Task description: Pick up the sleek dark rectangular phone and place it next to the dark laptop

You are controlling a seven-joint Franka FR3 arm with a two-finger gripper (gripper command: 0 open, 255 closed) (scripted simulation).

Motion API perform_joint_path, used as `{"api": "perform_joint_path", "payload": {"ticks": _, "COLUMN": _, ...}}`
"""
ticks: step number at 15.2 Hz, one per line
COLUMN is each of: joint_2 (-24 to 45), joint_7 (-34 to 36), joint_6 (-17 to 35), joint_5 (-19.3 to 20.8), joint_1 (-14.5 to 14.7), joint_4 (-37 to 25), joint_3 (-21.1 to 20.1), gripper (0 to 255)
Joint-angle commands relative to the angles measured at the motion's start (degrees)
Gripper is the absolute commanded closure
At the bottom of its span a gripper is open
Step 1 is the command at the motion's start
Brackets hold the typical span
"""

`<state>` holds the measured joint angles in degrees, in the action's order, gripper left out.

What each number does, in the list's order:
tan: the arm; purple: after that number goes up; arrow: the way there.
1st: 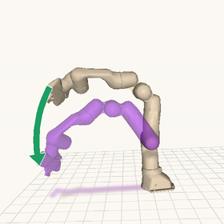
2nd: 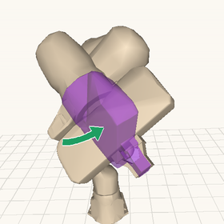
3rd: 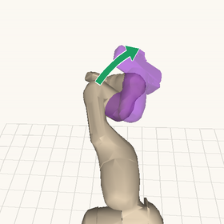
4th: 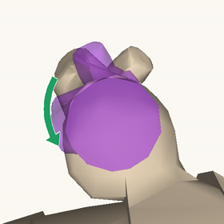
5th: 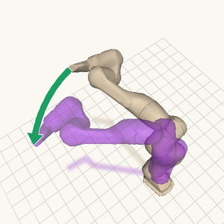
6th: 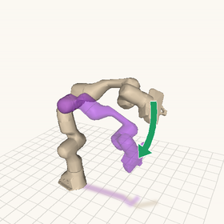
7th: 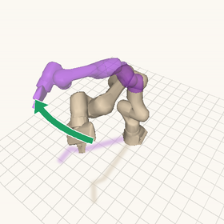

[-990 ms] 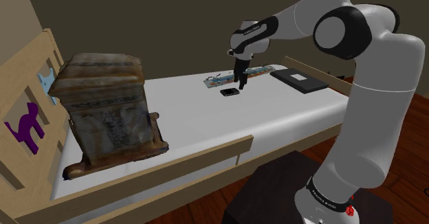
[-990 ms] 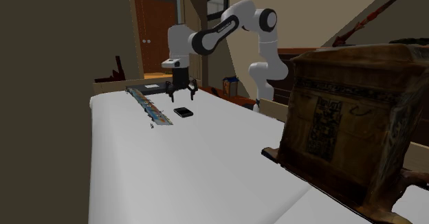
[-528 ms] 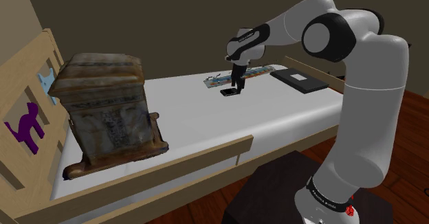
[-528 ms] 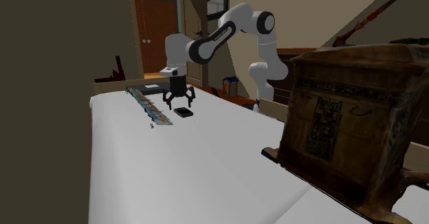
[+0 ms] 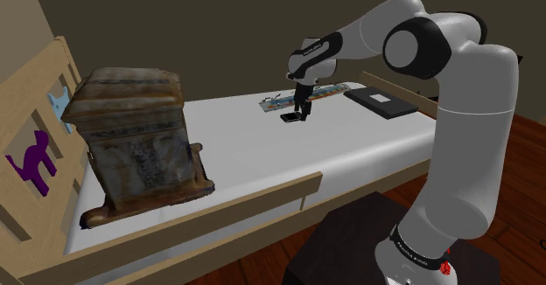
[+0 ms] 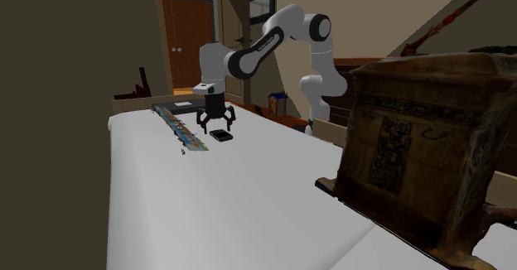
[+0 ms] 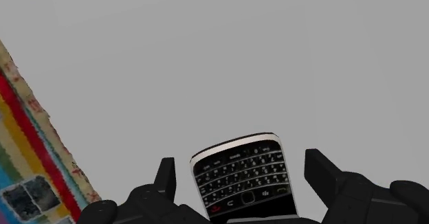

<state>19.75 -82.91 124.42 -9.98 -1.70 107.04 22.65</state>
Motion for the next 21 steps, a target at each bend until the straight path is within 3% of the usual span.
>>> {"api": "perform_joint_path", "payload": {"ticks": 1, "joint_2": 0.0, "joint_7": 0.0, "joint_6": 0.0, "joint_5": 0.0, "joint_1": 0.0, "joint_4": 0.0, "joint_3": 0.0, "gripper": 0}}
{"api": "perform_joint_path", "payload": {"ticks": 2, "joint_2": 0.0, "joint_7": 0.0, "joint_6": 0.0, "joint_5": 0.0, "joint_1": 0.0, "joint_4": 0.0, "joint_3": 0.0, "gripper": 255}}
{"api": "perform_joint_path", "payload": {"ticks": 11, "joint_2": 0.0, "joint_7": 0.0, "joint_6": 0.0, "joint_5": 0.0, "joint_1": 0.0, "joint_4": 0.0, "joint_3": 0.0, "gripper": 255}}
{"api": "perform_joint_path", "payload": {"ticks": 21, "joint_2": -3.4, "joint_7": 1.3, "joint_6": -6.5, "joint_5": 1.9, "joint_1": 0.5, "joint_4": -3.4, "joint_3": 0.7, "gripper": 255}}
